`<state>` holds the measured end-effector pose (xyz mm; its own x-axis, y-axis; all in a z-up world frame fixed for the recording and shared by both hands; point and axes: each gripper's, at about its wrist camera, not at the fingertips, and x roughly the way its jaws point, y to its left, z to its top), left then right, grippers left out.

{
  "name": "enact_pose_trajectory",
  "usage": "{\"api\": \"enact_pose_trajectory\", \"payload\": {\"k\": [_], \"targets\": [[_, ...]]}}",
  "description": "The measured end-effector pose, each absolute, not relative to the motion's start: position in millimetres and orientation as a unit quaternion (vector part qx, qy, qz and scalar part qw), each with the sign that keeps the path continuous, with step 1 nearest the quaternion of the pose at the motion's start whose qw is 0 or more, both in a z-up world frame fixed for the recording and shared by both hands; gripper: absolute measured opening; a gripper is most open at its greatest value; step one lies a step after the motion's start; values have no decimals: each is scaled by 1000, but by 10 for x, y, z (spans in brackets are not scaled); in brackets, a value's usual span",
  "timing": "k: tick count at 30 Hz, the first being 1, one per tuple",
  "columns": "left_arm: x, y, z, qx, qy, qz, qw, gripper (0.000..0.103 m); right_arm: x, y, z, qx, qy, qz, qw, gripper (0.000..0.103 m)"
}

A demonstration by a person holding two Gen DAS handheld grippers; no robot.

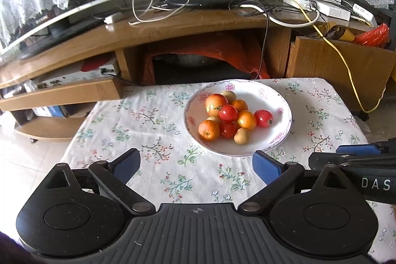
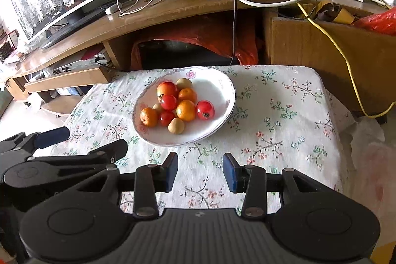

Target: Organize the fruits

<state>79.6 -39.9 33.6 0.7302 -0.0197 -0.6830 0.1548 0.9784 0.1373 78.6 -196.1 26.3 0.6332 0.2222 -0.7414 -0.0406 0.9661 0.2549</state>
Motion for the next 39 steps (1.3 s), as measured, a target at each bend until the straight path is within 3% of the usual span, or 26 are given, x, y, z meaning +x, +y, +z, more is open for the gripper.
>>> {"api": "enact_pose_trajectory", "payload": {"k": [6,19,39], "targets": [[540,-410,422,110,342,-32,933,99,554,-1937,313,115,414,79,900,40],[210,-284,372,64,377,-53,923,100,40,-1886,398,117,401,89,904,40],[-183,-238,180,81,414,-63,905,102,-467,-1813,210,115,426,88,893,40]]}}
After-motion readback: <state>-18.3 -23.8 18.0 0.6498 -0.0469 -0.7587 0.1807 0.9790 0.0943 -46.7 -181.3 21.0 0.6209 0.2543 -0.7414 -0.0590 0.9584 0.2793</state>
